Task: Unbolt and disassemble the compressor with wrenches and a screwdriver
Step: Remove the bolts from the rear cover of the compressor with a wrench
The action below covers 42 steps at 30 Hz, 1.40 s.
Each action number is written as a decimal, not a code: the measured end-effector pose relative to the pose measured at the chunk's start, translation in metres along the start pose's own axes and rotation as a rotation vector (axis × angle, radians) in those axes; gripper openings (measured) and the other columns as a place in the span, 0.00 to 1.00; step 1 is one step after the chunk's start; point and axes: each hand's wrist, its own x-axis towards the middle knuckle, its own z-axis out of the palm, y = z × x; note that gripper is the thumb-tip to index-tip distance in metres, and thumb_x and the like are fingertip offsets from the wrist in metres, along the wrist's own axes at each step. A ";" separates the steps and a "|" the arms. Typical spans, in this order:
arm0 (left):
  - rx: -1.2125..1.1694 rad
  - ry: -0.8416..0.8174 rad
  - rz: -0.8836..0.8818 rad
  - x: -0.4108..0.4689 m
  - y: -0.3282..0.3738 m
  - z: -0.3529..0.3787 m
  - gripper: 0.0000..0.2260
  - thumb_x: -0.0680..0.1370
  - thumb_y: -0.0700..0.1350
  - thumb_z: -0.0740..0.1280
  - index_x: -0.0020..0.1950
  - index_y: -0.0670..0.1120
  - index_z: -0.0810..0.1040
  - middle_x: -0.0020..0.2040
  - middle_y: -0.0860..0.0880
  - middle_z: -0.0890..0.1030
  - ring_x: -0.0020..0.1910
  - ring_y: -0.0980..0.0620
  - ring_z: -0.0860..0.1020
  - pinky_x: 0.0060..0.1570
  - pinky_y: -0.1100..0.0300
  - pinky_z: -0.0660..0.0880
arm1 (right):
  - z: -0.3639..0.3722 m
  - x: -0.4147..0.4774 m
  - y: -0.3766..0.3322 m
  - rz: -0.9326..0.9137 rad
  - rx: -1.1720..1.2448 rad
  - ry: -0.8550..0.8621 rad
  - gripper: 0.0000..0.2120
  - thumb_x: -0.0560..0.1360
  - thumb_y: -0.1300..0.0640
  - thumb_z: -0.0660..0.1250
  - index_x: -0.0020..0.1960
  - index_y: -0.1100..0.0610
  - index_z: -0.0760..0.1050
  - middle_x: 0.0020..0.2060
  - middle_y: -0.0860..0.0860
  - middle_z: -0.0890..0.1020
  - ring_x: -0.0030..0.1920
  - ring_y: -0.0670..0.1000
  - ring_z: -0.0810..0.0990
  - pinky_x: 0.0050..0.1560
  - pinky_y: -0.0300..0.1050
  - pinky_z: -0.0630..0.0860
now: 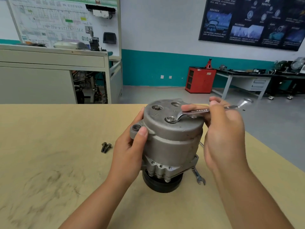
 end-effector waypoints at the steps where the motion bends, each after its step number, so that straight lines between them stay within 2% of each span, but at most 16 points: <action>1: 0.007 0.005 0.008 -0.001 0.000 0.000 0.25 0.74 0.59 0.58 0.69 0.52 0.72 0.63 0.64 0.76 0.64 0.64 0.72 0.56 0.74 0.68 | -0.001 0.006 -0.004 0.047 -0.040 -0.046 0.06 0.81 0.62 0.53 0.50 0.54 0.67 0.32 0.50 0.85 0.43 0.45 0.83 0.42 0.31 0.74; 2: 0.016 0.010 0.020 -0.002 0.000 0.000 0.25 0.74 0.58 0.58 0.69 0.51 0.71 0.63 0.65 0.76 0.64 0.65 0.72 0.56 0.75 0.68 | -0.001 0.012 -0.008 0.087 -0.087 -0.090 0.06 0.80 0.62 0.54 0.50 0.55 0.68 0.32 0.50 0.85 0.43 0.43 0.83 0.40 0.29 0.73; 4: 0.028 0.020 0.036 -0.005 0.001 -0.001 0.26 0.74 0.58 0.59 0.69 0.50 0.71 0.63 0.66 0.75 0.65 0.66 0.71 0.56 0.76 0.67 | -0.003 0.023 -0.012 0.148 -0.188 -0.155 0.05 0.79 0.61 0.59 0.50 0.58 0.74 0.39 0.50 0.86 0.50 0.42 0.80 0.47 0.36 0.71; 7: 0.029 0.027 0.039 -0.008 0.002 -0.002 0.25 0.74 0.58 0.59 0.69 0.51 0.71 0.64 0.63 0.75 0.65 0.64 0.71 0.57 0.75 0.67 | -0.001 0.031 -0.013 0.158 -0.336 -0.119 0.11 0.75 0.56 0.67 0.53 0.62 0.79 0.49 0.51 0.83 0.51 0.44 0.77 0.49 0.44 0.68; 10: 0.009 0.018 0.028 -0.007 0.004 -0.002 0.24 0.75 0.57 0.58 0.69 0.51 0.71 0.64 0.63 0.76 0.65 0.63 0.71 0.57 0.74 0.68 | 0.004 0.034 -0.014 0.106 -0.504 -0.070 0.19 0.72 0.52 0.71 0.57 0.63 0.74 0.46 0.59 0.78 0.45 0.53 0.76 0.46 0.50 0.73; 12: 0.000 0.005 0.023 -0.006 0.005 -0.002 0.22 0.75 0.57 0.58 0.68 0.54 0.71 0.63 0.64 0.76 0.65 0.64 0.71 0.56 0.75 0.67 | 0.008 0.038 -0.019 0.107 -0.604 -0.126 0.19 0.72 0.52 0.70 0.55 0.65 0.74 0.47 0.61 0.78 0.46 0.57 0.78 0.49 0.54 0.75; 13: 0.001 -0.002 0.024 -0.006 0.006 -0.001 0.21 0.76 0.56 0.58 0.68 0.55 0.71 0.63 0.65 0.76 0.65 0.65 0.71 0.56 0.75 0.67 | 0.011 0.041 -0.022 0.112 -0.666 -0.160 0.19 0.72 0.52 0.70 0.54 0.66 0.74 0.45 0.60 0.78 0.45 0.57 0.77 0.45 0.53 0.74; 15: 0.009 -0.009 0.022 -0.006 0.008 0.000 0.20 0.76 0.56 0.58 0.67 0.56 0.70 0.62 0.68 0.76 0.64 0.67 0.71 0.55 0.77 0.67 | 0.019 0.047 -0.028 0.122 -0.809 -0.219 0.17 0.72 0.53 0.68 0.48 0.68 0.74 0.38 0.57 0.73 0.43 0.56 0.72 0.39 0.48 0.66; 17: 0.012 -0.005 0.022 -0.007 0.008 0.000 0.20 0.75 0.56 0.58 0.67 0.57 0.70 0.61 0.69 0.75 0.63 0.68 0.71 0.55 0.78 0.67 | 0.031 0.049 -0.031 0.121 -0.966 -0.275 0.12 0.71 0.52 0.66 0.39 0.62 0.71 0.35 0.54 0.69 0.45 0.56 0.69 0.37 0.46 0.63; 21: 0.014 -0.013 0.013 -0.007 0.010 0.000 0.26 0.74 0.57 0.60 0.71 0.50 0.70 0.63 0.66 0.75 0.64 0.67 0.71 0.55 0.77 0.68 | 0.048 0.053 -0.034 0.049 -1.245 -0.393 0.10 0.72 0.50 0.64 0.43 0.58 0.74 0.40 0.55 0.69 0.49 0.57 0.68 0.48 0.51 0.67; 26: 0.029 -0.007 -0.019 -0.008 0.012 0.001 0.26 0.72 0.59 0.61 0.69 0.53 0.70 0.63 0.64 0.76 0.63 0.65 0.73 0.54 0.75 0.69 | 0.065 0.040 -0.036 -0.179 -1.309 -0.486 0.10 0.76 0.53 0.64 0.50 0.57 0.81 0.52 0.56 0.80 0.57 0.58 0.74 0.57 0.51 0.72; 30: 0.069 0.012 -0.035 -0.008 0.012 0.002 0.26 0.71 0.60 0.61 0.68 0.58 0.70 0.60 0.63 0.79 0.60 0.65 0.76 0.52 0.73 0.72 | 0.073 0.018 -0.044 -0.346 -1.303 -0.634 0.11 0.79 0.53 0.61 0.49 0.51 0.82 0.44 0.50 0.80 0.51 0.53 0.74 0.53 0.49 0.63; 33: 0.105 0.027 -0.055 -0.009 0.011 0.001 0.24 0.70 0.61 0.61 0.65 0.57 0.75 0.53 0.60 0.82 0.52 0.62 0.79 0.46 0.70 0.73 | 0.074 0.003 -0.044 -0.473 -1.330 -0.666 0.11 0.81 0.50 0.57 0.50 0.49 0.78 0.40 0.47 0.75 0.50 0.51 0.72 0.49 0.49 0.55; 36: 0.113 0.039 -0.130 -0.009 0.012 0.002 0.13 0.68 0.62 0.61 0.46 0.60 0.80 0.40 0.62 0.81 0.41 0.62 0.80 0.41 0.62 0.78 | 0.066 -0.009 -0.040 -0.646 -1.340 -0.627 0.08 0.82 0.47 0.52 0.47 0.46 0.67 0.45 0.44 0.71 0.50 0.47 0.64 0.41 0.48 0.47; 38: 0.141 0.050 -0.125 -0.009 0.014 0.002 0.08 0.68 0.61 0.59 0.37 0.64 0.77 0.32 0.62 0.77 0.32 0.65 0.75 0.36 0.66 0.76 | 0.059 -0.017 -0.035 -0.724 -1.324 -0.604 0.08 0.81 0.45 0.52 0.47 0.45 0.66 0.45 0.43 0.67 0.48 0.46 0.60 0.39 0.47 0.46; 42: 0.100 0.068 -0.195 -0.009 0.012 0.003 0.10 0.67 0.63 0.60 0.36 0.61 0.77 0.29 0.57 0.76 0.30 0.57 0.75 0.36 0.42 0.79 | 0.045 -0.030 -0.023 -0.843 -1.174 -0.481 0.14 0.77 0.49 0.57 0.43 0.53 0.78 0.41 0.51 0.74 0.41 0.48 0.68 0.41 0.47 0.56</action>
